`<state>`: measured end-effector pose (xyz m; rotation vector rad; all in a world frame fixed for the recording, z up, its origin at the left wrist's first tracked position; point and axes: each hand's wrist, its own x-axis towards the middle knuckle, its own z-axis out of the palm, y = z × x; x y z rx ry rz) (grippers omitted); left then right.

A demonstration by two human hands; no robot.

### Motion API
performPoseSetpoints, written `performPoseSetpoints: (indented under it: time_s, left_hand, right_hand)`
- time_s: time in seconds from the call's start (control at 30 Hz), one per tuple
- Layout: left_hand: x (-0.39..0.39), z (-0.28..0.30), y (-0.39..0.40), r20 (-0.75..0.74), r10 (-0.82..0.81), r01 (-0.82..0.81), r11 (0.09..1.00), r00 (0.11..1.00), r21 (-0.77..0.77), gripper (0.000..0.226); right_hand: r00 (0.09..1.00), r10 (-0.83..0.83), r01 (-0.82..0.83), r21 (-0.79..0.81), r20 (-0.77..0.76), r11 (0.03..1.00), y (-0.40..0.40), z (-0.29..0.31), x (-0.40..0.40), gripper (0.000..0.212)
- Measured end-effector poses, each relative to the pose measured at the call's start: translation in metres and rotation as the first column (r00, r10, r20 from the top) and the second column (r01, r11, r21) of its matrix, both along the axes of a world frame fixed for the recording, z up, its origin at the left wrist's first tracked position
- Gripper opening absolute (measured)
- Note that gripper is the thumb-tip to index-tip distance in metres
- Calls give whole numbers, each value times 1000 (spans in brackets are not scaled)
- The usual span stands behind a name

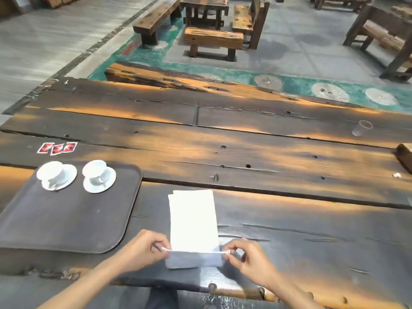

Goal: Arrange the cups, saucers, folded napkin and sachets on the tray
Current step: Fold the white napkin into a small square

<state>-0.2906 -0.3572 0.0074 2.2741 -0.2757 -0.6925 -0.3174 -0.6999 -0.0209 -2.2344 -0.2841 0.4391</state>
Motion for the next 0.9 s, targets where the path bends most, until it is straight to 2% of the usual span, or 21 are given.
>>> performPoseSetpoints:
  time_s: [0.07, 0.17, 0.3, 0.53, 0.67, 0.8, 0.9]
  left_hand:
    - [7, -2, 1, 29, 56, -55, 998, 998, -21, 5]
    - [32, -3, 0, 82, 195, -185, 976, 977, -113, 4]
    - [76, -13, -4, 58, 319, -306, 938, 946, -160, 6]
    - [135, -56, -8, -18, 388, -388, 917, 921, -88, 8]
    - [154, -87, -2, -34, 421, -422, 905, 907, -55, 5]
    - [163, -111, -1, -47, 418, -420, 907, 907, -33, 6]
    - [162, -127, 0, -28, 430, -430, 903, 902, -14, 17]
  right_hand:
    - [998, -63, 63, 36, -19, 997, 1, 2, 9, 9]
    - [984, -179, 179, 103, -11, 979, 6, 9, 39, 17]
    - [960, -279, 281, 116, -31, 953, 20, 5, 93, 18]
    - [904, -381, 398, 56, -191, 916, 43, -41, 167, 12]
    - [858, -437, 469, 64, -271, 881, 54, -73, 190, 22]
    - [821, -482, 518, 42, -306, 855, 62, -100, 200, 14]
    - [800, -516, 544, 8, -307, 839, 64, -111, 197, 13]
